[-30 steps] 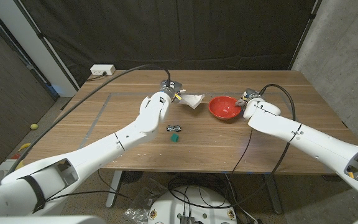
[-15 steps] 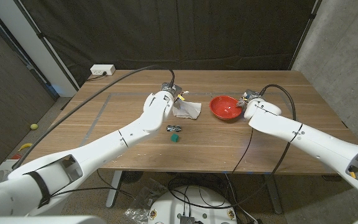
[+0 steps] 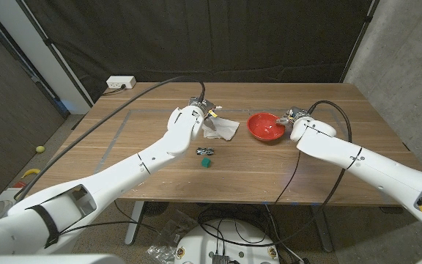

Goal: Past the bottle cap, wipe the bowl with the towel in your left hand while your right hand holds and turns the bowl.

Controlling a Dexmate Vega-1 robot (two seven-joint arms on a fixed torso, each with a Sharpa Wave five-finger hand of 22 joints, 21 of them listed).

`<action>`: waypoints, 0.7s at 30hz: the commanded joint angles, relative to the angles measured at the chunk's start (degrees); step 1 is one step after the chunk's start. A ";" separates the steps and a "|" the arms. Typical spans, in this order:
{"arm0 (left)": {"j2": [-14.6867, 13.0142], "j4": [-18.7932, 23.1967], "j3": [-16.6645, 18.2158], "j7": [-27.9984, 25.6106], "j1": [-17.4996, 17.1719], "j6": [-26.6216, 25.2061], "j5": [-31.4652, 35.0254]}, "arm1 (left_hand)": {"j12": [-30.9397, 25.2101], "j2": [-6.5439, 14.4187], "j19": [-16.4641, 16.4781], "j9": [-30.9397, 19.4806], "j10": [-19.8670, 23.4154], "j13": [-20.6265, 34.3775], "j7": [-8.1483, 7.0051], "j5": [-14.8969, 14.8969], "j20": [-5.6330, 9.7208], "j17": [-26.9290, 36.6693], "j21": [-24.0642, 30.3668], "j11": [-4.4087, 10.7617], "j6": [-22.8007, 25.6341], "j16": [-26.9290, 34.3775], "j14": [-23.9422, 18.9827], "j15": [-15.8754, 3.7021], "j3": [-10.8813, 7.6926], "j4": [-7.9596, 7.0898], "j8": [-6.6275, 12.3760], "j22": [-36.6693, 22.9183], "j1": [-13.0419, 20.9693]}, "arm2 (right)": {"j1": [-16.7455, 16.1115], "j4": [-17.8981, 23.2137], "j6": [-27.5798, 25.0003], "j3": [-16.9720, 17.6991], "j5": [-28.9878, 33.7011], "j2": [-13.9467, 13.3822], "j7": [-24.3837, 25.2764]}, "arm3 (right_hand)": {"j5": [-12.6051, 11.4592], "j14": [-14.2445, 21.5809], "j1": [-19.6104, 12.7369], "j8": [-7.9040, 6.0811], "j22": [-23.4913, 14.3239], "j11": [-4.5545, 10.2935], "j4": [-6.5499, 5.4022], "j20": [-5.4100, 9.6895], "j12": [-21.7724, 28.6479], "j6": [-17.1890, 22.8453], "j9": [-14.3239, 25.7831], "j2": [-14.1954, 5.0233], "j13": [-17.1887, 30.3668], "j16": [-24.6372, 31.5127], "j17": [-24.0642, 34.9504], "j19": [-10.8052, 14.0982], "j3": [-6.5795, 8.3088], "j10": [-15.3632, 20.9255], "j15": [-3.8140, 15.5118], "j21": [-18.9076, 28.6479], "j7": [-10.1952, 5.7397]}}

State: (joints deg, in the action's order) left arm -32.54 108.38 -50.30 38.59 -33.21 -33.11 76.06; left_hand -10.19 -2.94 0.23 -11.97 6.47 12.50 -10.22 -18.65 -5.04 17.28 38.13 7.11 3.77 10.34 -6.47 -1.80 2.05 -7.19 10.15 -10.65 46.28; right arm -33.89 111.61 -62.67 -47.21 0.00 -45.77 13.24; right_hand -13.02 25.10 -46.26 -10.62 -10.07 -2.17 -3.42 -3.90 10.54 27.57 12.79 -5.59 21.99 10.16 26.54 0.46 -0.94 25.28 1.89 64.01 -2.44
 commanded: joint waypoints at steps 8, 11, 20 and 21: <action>-4.16 7.24 12.84 -23.41 -10.51 4.39 -22.21 | -0.39 0.73 -3.72 0.11 -4.34 -0.33 -2.20 -0.82 -2.26 -1.31 -2.36 -0.20 -3.84 0.00 4.65 1.93 3.06 -1.94 0.53 0.05 -5.74 | -12.52 1.87 19.75 13.69 -7.88 -1.00 4.92 | 1.30 -12.24 12.33 0.33 0.13 -1.77 -4.78 -3.01 0.39 -7.82 -0.87 0.09 -4.95 -0.05 -4.76 -10.15 -4.37 -7.77 -4.82 -8.43 0.53; -4.95 7.38 16.04 -28.54 -12.59 7.28 -29.36 | -0.21 0.98 -4.96 0.20 -6.96 -0.49 -2.25 -1.06 -2.74 -2.01 -3.43 -0.44 -5.57 -0.08 6.94 2.37 3.98 -1.97 0.39 0.14 -7.24 | -13.52 1.64 22.49 14.24 -7.52 -0.84 6.03 | 1.31 -15.33 13.63 0.37 0.16 -1.61 -4.65 -2.83 0.31 -10.19 -1.03 0.19 -6.07 -0.10 -6.05 -12.16 -4.92 -10.17 -5.36 -10.46 0.51; -7.14 2.75 23.92 -42.02 -16.88 22.56 -50.81 | -0.34 1.22 -5.38 0.29 -8.37 -0.60 -2.23 -1.20 -2.51 -2.50 -4.04 -1.07 -7.08 0.08 8.05 2.31 4.58 -1.93 0.24 0.18 -8.19 | -17.83 -1.45 35.92 18.04 -8.55 0.93 9.30 | 1.30 -15.86 13.99 0.60 0.18 -1.57 -4.58 -3.00 0.26 -11.75 -1.09 0.21 -6.46 0.05 -6.51 -12.53 -5.08 -11.08 -5.49 -11.07 0.45; -7.37 2.02 24.50 -42.38 -16.97 24.17 -53.11 | -0.39 1.24 -5.40 0.30 -8.39 -0.62 -2.24 -1.22 -2.43 -2.56 -4.09 -1.07 -7.25 0.21 7.83 2.21 4.64 -1.92 0.22 0.18 -8.27 | -18.40 -2.03 37.78 18.48 -8.52 1.29 9.99 | 1.30 -15.86 13.99 0.60 0.18 -1.57 -4.58 -3.00 0.26 -11.75 -1.09 0.21 -6.46 0.05 -6.51 -12.53 -5.08 -11.08 -5.49 -11.07 0.45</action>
State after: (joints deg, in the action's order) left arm -37.43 113.92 -34.22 12.64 -45.39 -25.33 50.43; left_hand -10.43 -1.79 -4.76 -11.71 -1.36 11.70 -12.16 -19.51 -7.37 14.62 34.15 6.05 -2.89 10.34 1.07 0.42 6.33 -9.08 10.40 -10.38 38.55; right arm -46.02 112.90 -39.49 -34.40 -7.09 -46.41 19.48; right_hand -11.86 9.51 -32.78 -10.32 -9.86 -3.67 -7.67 -6.96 10.81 16.14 11.71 -5.39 15.42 10.16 19.93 -9.47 -5.86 14.38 -3.69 52.96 -2.05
